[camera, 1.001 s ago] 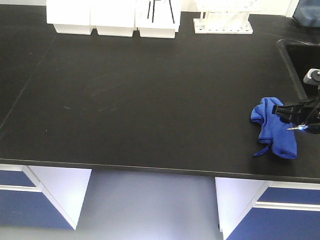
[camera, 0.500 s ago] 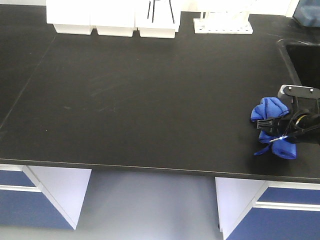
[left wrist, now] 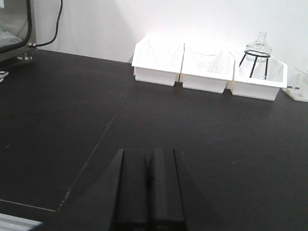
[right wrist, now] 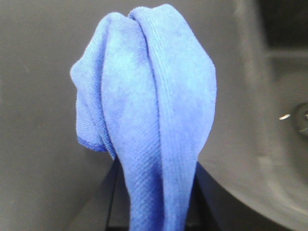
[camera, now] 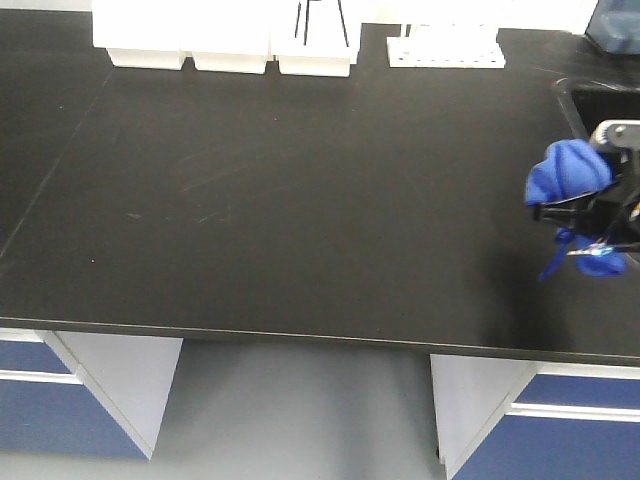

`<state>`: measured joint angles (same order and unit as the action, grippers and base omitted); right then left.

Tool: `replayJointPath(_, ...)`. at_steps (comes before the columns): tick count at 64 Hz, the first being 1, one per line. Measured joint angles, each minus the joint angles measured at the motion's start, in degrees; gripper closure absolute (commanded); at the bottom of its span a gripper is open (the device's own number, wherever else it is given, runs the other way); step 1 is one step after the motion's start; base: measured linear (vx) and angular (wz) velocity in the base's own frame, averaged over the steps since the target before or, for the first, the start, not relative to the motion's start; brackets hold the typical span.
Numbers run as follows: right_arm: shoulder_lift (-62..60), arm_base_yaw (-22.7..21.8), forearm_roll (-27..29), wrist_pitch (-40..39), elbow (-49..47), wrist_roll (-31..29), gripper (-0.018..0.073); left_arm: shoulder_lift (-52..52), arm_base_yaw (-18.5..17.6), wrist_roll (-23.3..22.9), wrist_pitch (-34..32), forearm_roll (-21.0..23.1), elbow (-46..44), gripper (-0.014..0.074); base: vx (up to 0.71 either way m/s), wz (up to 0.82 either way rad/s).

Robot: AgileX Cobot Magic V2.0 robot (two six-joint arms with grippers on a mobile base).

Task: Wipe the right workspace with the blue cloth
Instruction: 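Lift the blue cloth off the counter with the right gripper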

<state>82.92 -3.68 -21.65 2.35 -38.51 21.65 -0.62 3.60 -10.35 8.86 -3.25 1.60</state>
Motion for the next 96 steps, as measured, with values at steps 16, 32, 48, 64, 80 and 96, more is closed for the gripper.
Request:
replayJointPath(16, -15.0, 1.0, 0.0, 10.2, 0.4, 0.0, 0.0561, 0.0, 0.0, 0.0, 0.0, 0.0, 0.0, 0.0602, 0.0, 0.0)
replayJointPath(32, -25.1, 10.6, 0.1, 17.3, 0.4, 0.0, 0.0561, 0.0, 0.0, 0.0, 0.0, 0.0, 0.0, 0.0602, 0.0, 0.0)
replayJointPath(48, -26.4, 14.5, 0.7, 24.4, 0.5, 0.0, 0.0561, 0.0, 0.0, 0.0, 0.0, 0.0, 0.0, 0.0602, 0.0, 0.0)
replayJointPath(64, -26.6, 14.6, 0.6, 25.1, 0.5, 0.0, 0.0561, 0.0, 0.0, 0.0, 0.0, 0.0, 0.0, 0.0602, 0.0, 0.0)
replayJointPath(80, -26.6, 14.6, 0.6, 25.3, 0.5, 0.0, 0.0561, 0.0, 0.0, 0.0, 0.0, 0.0, 0.0, 0.0602, 0.0, 0.0)
replayJointPath(96, -26.6, 14.6, 0.6, 25.4, 0.5, 0.0, 0.0561, 0.0, 0.0, 0.0, 0.0, 0.0, 0.0, 0.0602, 0.0, 0.0)
